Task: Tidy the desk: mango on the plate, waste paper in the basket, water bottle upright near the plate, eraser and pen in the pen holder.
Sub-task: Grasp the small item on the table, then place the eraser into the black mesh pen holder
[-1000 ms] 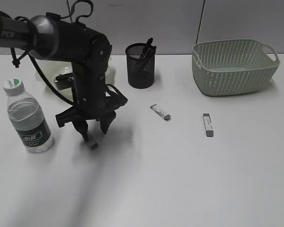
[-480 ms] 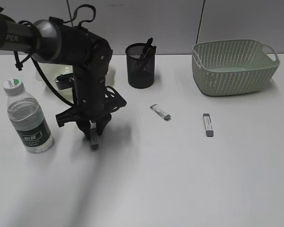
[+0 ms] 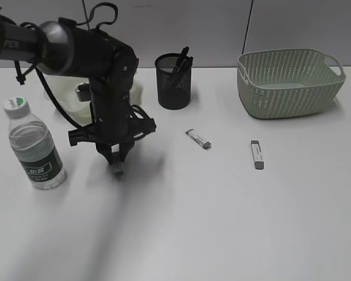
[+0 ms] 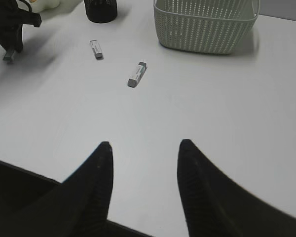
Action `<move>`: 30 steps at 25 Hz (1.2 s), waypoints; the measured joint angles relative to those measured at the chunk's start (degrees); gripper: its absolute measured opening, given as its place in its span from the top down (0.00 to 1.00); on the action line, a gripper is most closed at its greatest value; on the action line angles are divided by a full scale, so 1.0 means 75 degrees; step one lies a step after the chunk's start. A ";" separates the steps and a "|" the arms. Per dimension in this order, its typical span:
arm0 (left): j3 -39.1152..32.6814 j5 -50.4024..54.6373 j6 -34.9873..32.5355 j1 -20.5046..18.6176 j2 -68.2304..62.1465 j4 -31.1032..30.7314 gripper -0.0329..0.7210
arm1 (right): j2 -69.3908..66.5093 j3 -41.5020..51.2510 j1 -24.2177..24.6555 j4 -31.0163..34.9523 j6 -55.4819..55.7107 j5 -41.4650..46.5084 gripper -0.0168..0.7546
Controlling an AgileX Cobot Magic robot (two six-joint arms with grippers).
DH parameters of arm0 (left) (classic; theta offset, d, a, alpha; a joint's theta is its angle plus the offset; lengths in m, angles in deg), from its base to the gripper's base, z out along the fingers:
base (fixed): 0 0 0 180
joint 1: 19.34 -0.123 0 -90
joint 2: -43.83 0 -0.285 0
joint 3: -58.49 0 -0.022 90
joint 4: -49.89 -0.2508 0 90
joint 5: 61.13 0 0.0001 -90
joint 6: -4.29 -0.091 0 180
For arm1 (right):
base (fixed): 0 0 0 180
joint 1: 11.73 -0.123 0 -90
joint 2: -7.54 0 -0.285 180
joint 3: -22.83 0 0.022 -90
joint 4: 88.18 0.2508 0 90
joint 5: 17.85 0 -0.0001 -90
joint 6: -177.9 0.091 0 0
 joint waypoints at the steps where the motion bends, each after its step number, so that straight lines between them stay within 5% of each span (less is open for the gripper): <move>1: -0.0010 -0.0187 -0.0110 0.0000 0.0160 -0.0096 0.77 | 0.0000 0.0000 0.0000 0.0000 0.0000 0.0000 0.53; 8: -0.0010 -0.4355 -0.2652 0.0000 0.1542 -0.0745 0.77 | 0.0000 0.0000 0.0000 0.0000 0.0000 0.0000 0.53; 16: -0.0010 -0.9761 -0.3211 -0.0459 0.0882 -0.2649 0.77 | 0.0000 0.0000 0.0000 0.0000 0.0000 0.0000 0.53; 23: -0.0010 -1.0910 -0.3214 -0.1099 -0.0067 -0.2744 0.77 | 0.0000 0.0000 0.0000 0.0000 0.0000 0.0000 0.53; 30: -0.0010 -1.1364 -0.3214 -0.1133 -0.0339 -0.2721 0.75 | 0.0000 0.0000 0.0000 0.0000 0.0000 0.0000 0.53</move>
